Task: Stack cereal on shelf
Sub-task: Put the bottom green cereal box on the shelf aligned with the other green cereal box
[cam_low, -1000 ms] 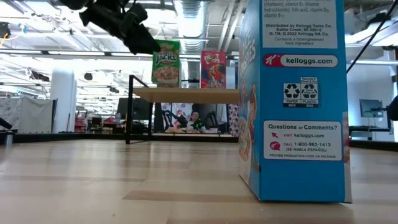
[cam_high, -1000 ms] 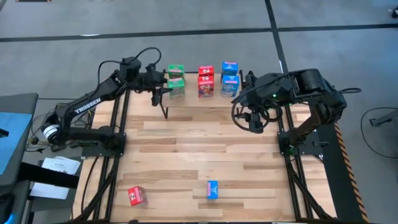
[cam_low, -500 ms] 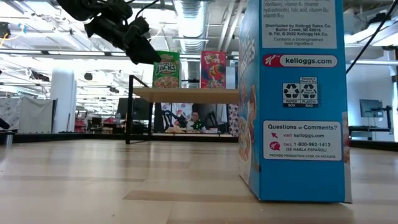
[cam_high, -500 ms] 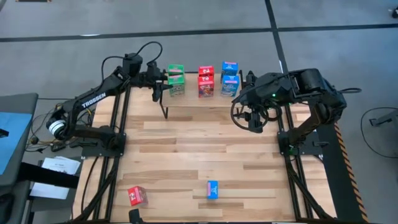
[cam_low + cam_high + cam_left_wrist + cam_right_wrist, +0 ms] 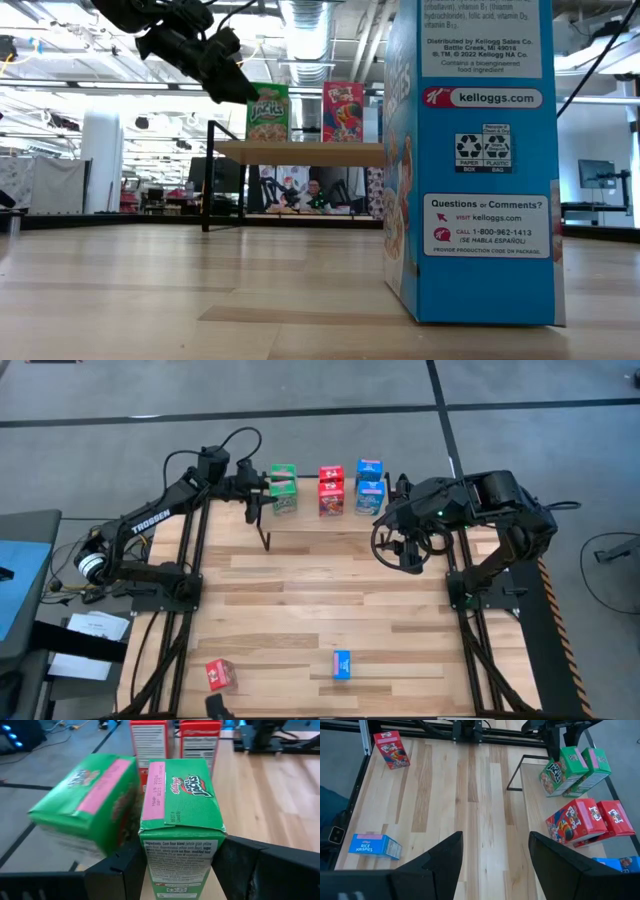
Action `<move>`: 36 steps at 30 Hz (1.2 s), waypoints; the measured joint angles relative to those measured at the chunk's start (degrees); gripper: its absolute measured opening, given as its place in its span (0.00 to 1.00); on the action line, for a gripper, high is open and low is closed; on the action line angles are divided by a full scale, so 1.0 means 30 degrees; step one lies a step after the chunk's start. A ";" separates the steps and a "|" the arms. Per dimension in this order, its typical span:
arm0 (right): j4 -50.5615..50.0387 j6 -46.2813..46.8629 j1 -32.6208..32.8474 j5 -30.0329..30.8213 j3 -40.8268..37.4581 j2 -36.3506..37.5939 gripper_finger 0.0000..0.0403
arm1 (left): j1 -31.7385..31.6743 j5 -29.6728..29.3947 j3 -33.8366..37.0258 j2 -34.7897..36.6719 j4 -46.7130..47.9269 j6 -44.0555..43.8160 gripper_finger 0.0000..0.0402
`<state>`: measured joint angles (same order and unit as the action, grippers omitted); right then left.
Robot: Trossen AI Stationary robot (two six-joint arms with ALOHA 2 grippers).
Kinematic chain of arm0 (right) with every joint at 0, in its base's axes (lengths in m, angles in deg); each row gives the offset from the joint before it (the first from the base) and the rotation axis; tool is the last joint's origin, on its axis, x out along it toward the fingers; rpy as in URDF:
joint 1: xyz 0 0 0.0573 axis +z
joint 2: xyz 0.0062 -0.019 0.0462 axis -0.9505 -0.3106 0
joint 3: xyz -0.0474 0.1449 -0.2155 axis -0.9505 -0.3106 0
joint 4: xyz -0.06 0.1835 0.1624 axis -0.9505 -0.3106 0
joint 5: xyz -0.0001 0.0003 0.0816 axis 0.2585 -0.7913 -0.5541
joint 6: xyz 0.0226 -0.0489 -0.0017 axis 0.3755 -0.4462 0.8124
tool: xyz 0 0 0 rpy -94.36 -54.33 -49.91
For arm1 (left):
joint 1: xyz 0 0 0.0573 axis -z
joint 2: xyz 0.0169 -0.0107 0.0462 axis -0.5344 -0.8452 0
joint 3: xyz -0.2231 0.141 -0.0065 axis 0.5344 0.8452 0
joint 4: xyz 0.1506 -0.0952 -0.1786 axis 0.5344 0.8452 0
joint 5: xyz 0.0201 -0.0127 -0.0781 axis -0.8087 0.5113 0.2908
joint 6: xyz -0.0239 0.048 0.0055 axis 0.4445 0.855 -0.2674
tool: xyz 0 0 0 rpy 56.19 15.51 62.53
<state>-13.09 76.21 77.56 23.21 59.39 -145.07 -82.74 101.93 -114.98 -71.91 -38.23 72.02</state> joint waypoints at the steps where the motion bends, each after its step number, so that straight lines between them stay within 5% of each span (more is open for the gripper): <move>1: -0.0005 0.0000 0.0000 -0.0001 0.0000 0.0000 0.62 | -0.0007 -0.0244 -0.0007 0.0000 -0.0004 0.0003 0.45; 27: -0.0001 -0.0007 -0.0015 -0.0008 -0.0007 0.0000 0.62 | -0.0007 -0.0844 -0.0022 0.0007 0.0466 -0.0558 0.46; 36: 0.0000 -0.0007 -0.0015 -0.0008 -0.0007 0.0000 0.62 | -0.0007 -0.0939 0.0029 -0.0015 0.0760 -0.0823 0.64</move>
<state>-13.09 76.18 77.51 23.18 59.37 -145.07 -82.76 99.11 -114.89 -71.95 -35.95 69.55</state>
